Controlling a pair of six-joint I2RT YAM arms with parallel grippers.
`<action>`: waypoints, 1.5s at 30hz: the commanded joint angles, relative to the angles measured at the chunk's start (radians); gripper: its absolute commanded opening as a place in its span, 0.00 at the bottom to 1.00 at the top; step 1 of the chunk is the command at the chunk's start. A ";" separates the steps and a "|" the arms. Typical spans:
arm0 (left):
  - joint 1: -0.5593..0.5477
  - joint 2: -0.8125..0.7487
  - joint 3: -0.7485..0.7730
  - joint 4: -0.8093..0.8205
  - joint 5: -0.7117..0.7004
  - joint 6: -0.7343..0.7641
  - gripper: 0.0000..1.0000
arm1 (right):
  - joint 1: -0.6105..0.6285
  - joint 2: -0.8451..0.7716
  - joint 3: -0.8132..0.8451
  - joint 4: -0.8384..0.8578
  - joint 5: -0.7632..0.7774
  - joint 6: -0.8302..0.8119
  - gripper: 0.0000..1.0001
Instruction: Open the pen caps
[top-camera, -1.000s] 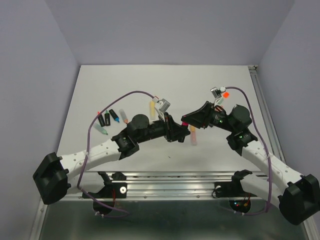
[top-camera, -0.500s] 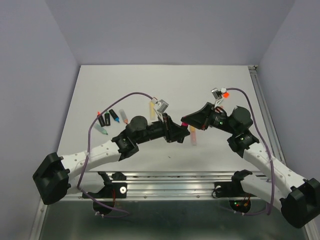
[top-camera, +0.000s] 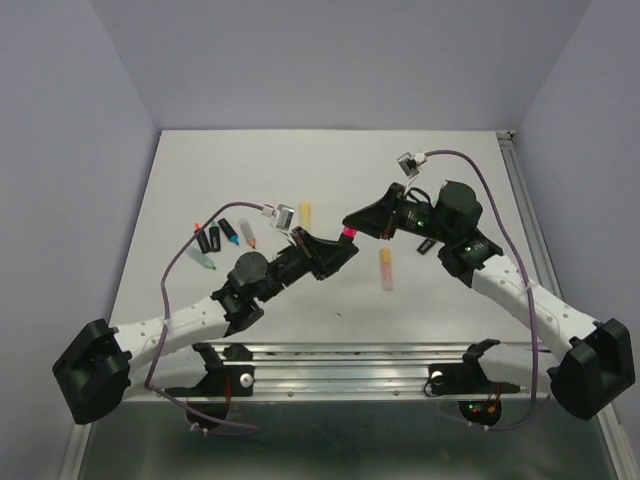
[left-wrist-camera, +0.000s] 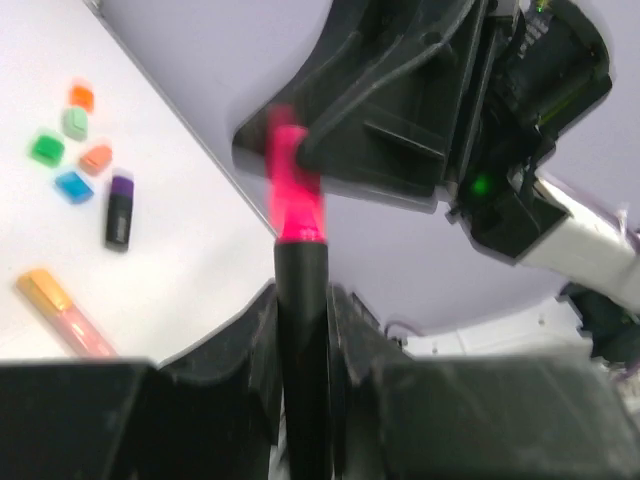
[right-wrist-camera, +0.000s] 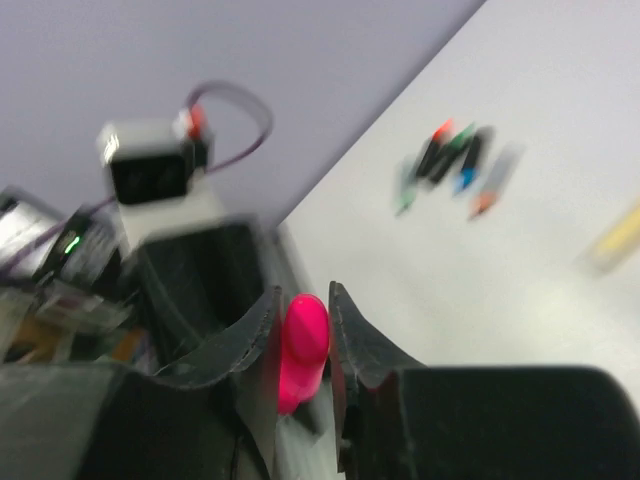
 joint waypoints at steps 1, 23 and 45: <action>-0.062 -0.117 -0.059 -0.029 0.239 -0.003 0.00 | -0.254 0.075 0.159 0.152 0.576 -0.253 0.01; 0.125 0.116 0.395 -0.953 -0.433 0.082 0.00 | -0.344 0.306 0.261 -0.311 0.832 -0.184 0.01; 0.464 0.502 0.628 -1.253 -0.631 0.172 0.08 | -0.344 0.645 0.319 -0.432 1.008 -0.216 0.07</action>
